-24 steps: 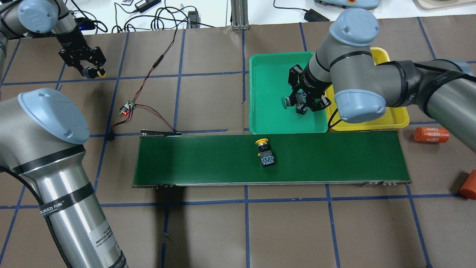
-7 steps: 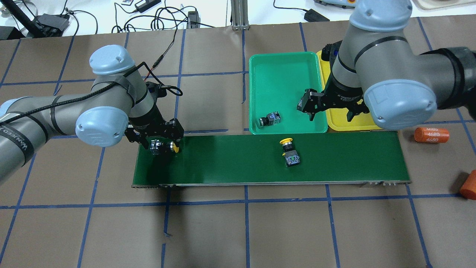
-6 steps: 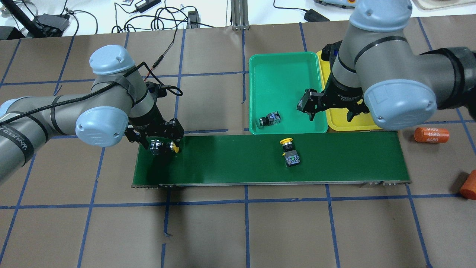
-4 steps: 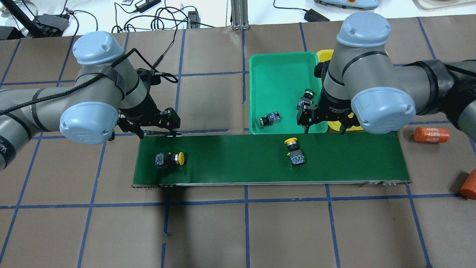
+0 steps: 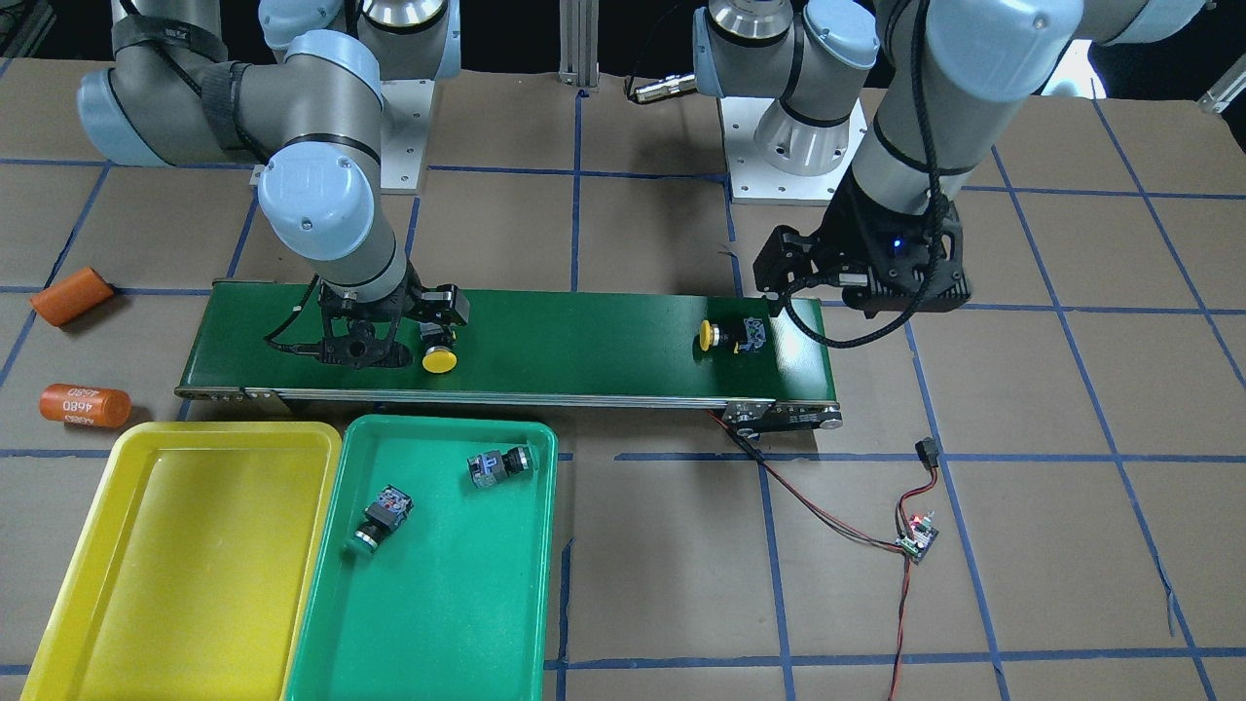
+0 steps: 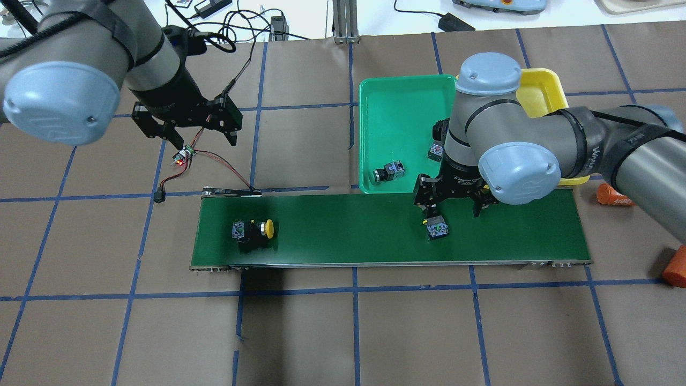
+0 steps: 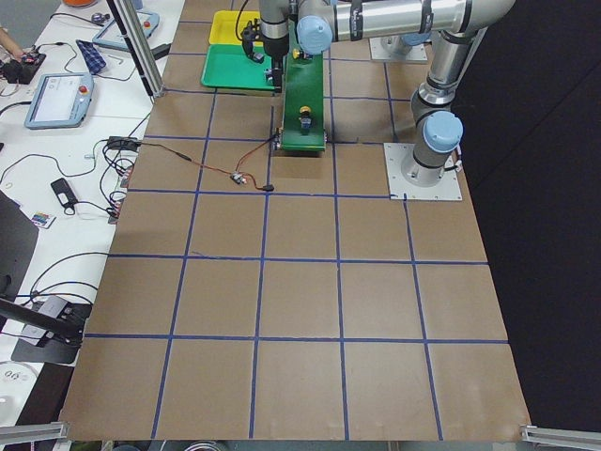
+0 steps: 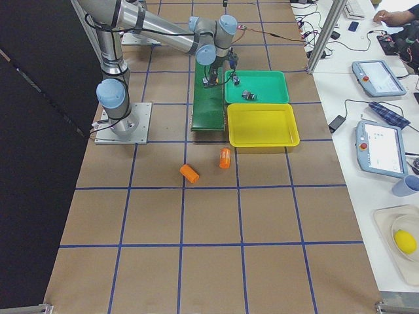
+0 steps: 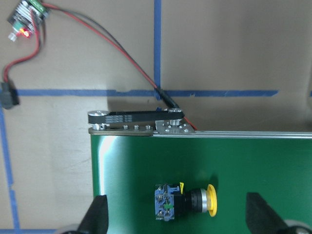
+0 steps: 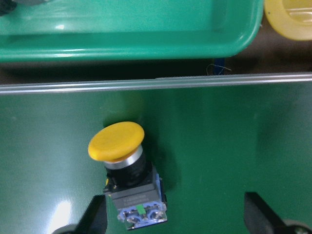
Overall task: Sort buttons by color to trays
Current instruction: 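Grasp the first yellow-capped button on the belt with the right gripper while left withdraws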
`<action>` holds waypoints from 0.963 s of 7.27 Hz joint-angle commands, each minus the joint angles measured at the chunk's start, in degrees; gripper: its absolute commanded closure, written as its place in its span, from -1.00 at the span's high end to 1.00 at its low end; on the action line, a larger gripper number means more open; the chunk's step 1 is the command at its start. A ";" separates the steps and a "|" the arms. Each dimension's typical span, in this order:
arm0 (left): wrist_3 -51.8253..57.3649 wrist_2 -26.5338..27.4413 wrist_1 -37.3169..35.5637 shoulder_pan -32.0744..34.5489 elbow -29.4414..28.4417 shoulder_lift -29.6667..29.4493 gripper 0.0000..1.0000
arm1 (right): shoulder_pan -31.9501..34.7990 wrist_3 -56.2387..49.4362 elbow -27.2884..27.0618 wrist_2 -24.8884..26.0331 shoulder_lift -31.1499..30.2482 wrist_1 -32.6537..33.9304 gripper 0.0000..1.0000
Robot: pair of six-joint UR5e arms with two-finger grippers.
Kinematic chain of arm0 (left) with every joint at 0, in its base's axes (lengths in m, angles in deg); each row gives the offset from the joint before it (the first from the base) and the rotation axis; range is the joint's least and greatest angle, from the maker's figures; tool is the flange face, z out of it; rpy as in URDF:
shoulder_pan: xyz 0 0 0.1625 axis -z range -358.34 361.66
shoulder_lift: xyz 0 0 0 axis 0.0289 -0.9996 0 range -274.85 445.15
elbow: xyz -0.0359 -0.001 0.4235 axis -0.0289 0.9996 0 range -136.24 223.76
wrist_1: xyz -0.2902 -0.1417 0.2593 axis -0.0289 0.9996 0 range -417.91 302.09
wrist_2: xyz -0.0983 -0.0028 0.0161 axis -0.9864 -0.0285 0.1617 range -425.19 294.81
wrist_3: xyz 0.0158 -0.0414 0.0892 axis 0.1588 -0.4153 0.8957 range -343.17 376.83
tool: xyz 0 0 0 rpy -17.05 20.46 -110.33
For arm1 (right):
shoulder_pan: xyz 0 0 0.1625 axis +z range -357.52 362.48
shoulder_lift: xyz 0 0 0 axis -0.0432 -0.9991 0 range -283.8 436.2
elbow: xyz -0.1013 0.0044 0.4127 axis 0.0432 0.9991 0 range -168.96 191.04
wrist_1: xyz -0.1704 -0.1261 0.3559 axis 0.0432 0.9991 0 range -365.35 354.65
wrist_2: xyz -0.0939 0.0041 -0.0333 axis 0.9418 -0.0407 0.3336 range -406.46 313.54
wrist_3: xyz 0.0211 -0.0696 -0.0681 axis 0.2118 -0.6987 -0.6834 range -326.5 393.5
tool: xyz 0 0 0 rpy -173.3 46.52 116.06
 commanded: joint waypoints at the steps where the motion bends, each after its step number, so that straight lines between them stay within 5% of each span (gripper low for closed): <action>1: 0.01 0.13 5.90 -1.81 -5.68 0.79 1.00 | 0.06 -0.21 -0.29 -2.66 0.53 -0.08 1.00; 3: 0.09 0.39 6.98 -2.27 -7.89 -1.30 1.00 | 0.06 0.13 -1.17 -1.88 1.84 -0.17 1.00; 4: 0.09 2.14 9.42 -2.27 -8.51 -1.14 1.00 | -0.02 0.14 -1.17 -1.52 1.94 -0.08 0.75; 6: 0.27 2.69 9.36 -1.57 -8.60 -1.40 1.00 | -0.20 0.49 -0.83 -1.08 1.85 0.00 -0.99; 7: 0.53 2.77 9.36 -1.39 -8.51 -1.05 1.00 | -0.63 0.23 -0.47 0.14 1.33 0.00 -1.00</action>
